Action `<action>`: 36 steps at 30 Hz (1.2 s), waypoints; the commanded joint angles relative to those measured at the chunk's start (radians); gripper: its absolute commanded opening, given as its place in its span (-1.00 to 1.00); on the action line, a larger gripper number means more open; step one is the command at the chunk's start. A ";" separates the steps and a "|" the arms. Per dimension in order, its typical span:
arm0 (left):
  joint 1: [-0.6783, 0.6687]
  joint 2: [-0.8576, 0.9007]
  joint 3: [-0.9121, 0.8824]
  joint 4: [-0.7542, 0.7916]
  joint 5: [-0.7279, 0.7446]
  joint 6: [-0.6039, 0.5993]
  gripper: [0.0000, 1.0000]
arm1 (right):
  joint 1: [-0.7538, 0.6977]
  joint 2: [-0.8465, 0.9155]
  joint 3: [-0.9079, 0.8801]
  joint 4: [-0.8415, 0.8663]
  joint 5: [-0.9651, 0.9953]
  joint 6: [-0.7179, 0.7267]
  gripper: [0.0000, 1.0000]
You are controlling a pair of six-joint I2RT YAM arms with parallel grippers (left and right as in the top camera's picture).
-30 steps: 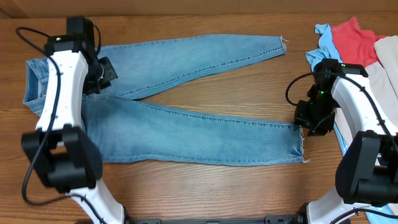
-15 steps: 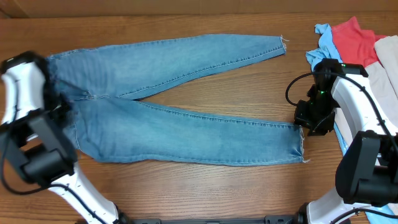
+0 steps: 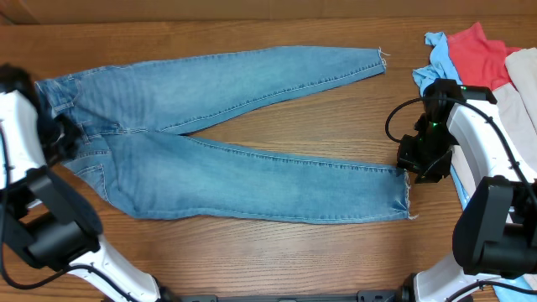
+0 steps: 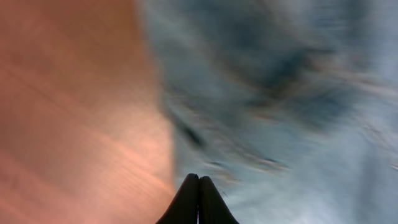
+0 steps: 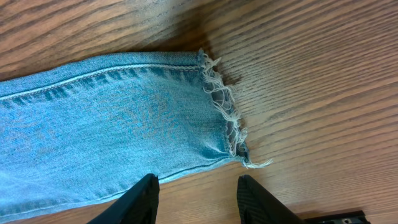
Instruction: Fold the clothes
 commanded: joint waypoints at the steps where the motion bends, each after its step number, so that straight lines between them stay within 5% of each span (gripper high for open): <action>1: -0.100 -0.027 0.000 0.072 0.035 0.108 -0.91 | -0.002 -0.019 -0.002 -0.002 0.008 0.000 -0.11; 10: -0.237 0.035 -0.001 0.272 -0.003 0.152 -0.92 | -0.002 -0.019 -0.002 -0.002 0.008 0.000 -0.11; 17: -0.225 0.150 -0.001 0.195 -0.129 0.165 -0.92 | -0.002 -0.019 -0.002 -0.004 0.008 0.000 -0.11; 19: -0.211 0.164 -0.001 0.135 -0.292 0.079 -0.92 | -0.002 -0.019 -0.002 -0.005 0.008 0.000 -0.11; 22: -0.149 0.144 0.001 -0.032 -0.498 -0.213 -0.92 | -0.002 -0.019 -0.002 -0.006 0.008 0.000 -0.11; 27: -0.013 0.097 0.000 -0.192 -0.477 -0.356 -0.92 | -0.002 -0.019 -0.002 -0.004 0.009 0.000 -0.11; 36: 0.057 0.096 -0.002 -0.203 -0.337 -0.260 -0.92 | -0.002 -0.019 -0.002 0.011 0.007 0.001 -0.10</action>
